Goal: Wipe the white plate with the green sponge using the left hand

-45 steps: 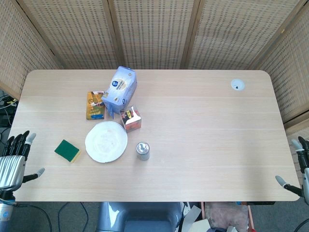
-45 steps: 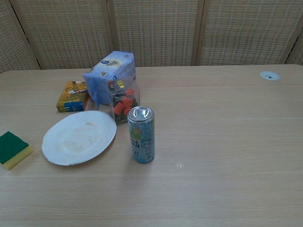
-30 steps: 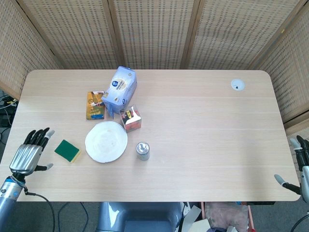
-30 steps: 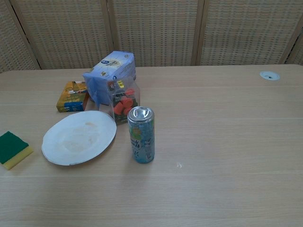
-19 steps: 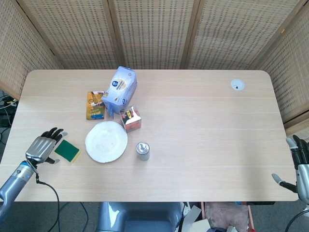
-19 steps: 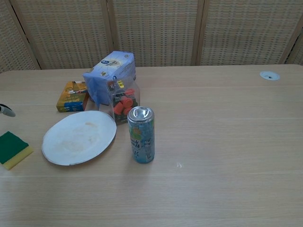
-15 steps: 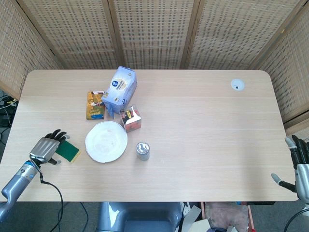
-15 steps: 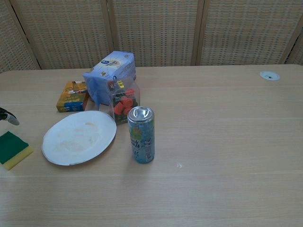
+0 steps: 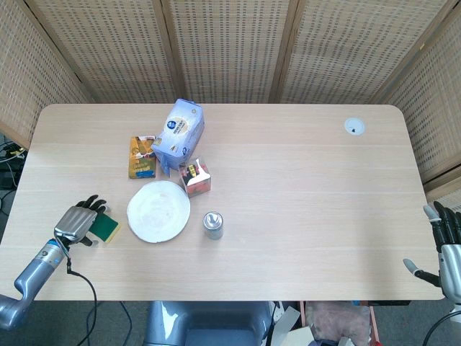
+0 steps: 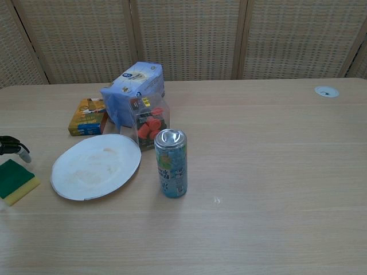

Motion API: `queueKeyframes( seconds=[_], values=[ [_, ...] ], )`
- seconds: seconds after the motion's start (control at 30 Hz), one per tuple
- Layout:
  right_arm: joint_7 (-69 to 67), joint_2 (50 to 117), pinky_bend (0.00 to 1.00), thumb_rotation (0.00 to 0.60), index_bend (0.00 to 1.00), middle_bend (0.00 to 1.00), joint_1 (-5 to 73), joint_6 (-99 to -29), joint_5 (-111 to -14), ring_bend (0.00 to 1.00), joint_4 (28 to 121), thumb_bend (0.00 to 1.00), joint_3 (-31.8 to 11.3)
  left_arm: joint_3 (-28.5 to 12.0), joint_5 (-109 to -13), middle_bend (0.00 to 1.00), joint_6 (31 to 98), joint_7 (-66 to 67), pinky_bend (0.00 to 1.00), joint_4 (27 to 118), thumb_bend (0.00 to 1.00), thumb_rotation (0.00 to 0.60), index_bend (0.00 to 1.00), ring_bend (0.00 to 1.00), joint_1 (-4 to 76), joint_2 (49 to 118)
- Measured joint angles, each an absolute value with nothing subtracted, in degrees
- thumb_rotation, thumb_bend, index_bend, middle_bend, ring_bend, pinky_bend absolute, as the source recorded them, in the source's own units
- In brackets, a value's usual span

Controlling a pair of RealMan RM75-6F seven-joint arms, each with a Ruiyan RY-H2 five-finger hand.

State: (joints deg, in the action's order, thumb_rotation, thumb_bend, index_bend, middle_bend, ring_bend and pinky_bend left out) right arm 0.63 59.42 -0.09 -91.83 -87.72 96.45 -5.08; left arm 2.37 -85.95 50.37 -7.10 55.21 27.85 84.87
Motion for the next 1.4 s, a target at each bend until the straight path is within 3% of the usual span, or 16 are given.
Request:
queueKeyframes(
  seconds=[0.3, 0.63, 0.87, 1.13, 1.4],
  values=[
    [-0.1, 59.2, 0.00, 0.600, 0.00, 0.00, 0.0, -91.7, -87.7, 0.00, 96.3, 0.00, -5.1, 2.3, -85.4, 0.37, 50.8, -5.0, 0.31, 54.7, 0.05, 0.600, 0.47, 0.24, 28.1, 86.5],
    [-1.3, 58.8, 0.00, 0.600, 0.00, 0.00, -0.1, -91.8, -87.6, 0.00, 96.4, 0.00, -5.2, 1.0, -85.8, 0.38, 55.2, -5.9, 0.36, 58.1, 0.11, 0.600, 0.49, 0.28, 28.1, 84.8],
    [-1.8, 58.5, 0.00, 0.600, 0.00, 0.00, 0.1, -91.4, -86.8, 0.00, 96.3, 0.00, -5.5, -3.3, -86.4, 0.39, 59.7, -4.7, 0.38, 67.6, 0.11, 0.600, 0.49, 0.30, 30.8, 82.1],
    [-2.4, 58.3, 0.00, 0.600, 0.00, 0.00, 0.3, -90.8, -84.9, 0.00, 96.2, 0.00, -6.3, -8.5, -78.7, 0.39, 50.5, 3.8, 0.38, 70.7, 0.12, 0.600, 0.49, 0.30, 38.0, 85.7],
    [-4.0, 57.8, 0.00, 0.600, 0.00, 0.00, 0.6, -89.4, -81.9, 0.00, 95.7, 0.00, -7.4, -9.8, -73.0, 0.39, 42.1, 4.5, 0.38, 64.6, 0.14, 0.600, 0.49, 0.30, 43.3, 92.0]
  ],
)
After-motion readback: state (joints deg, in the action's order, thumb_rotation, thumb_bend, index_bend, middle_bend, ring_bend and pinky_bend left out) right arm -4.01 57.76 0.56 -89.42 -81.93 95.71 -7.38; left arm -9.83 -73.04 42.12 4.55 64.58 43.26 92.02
